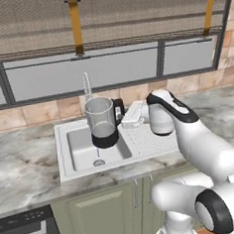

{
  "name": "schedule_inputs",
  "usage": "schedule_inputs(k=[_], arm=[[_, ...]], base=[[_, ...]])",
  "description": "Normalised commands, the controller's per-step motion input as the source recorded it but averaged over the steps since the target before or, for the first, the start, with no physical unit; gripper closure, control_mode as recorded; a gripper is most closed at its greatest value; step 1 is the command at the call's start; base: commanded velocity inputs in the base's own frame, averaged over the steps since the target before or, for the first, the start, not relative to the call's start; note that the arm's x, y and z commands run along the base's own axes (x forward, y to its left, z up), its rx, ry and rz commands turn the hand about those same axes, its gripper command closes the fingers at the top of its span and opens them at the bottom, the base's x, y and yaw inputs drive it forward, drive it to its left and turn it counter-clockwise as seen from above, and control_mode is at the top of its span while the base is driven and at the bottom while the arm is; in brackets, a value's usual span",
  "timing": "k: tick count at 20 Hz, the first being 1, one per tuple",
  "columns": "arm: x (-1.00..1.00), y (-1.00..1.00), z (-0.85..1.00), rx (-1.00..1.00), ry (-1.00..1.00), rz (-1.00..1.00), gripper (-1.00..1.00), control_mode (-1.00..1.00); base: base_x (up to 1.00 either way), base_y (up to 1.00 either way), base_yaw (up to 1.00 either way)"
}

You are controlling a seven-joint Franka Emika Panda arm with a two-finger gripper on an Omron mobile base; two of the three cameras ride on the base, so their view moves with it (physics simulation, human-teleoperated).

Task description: Turn on the sink faucet and place the jug under the water for a few seconds to fill it up.

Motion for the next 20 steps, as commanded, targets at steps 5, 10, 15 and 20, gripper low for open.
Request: schedule_inputs(k=[5, 10, 15, 20], arm=[[0.14, 0.27, 0.00, 0.00, 0.37, -0.36, 1.00, -1.00], [0.36, 0.00, -0.01, -0.02, 0.62, -0.21, 1.00, -1.00], [0.26, -0.13, -0.19, -0.07, 0.47, -0.09, 1.00, -1.00], [0.26, -0.17, -0.37, -0.04, 0.18, 0.00, 1.00, -1.00]], base=[[0.00, 0.00, 0.00], [0.00, 0.00, 0.00], [0.00, 0.00, 0.00], [0.00, 0.00, 0.00]])
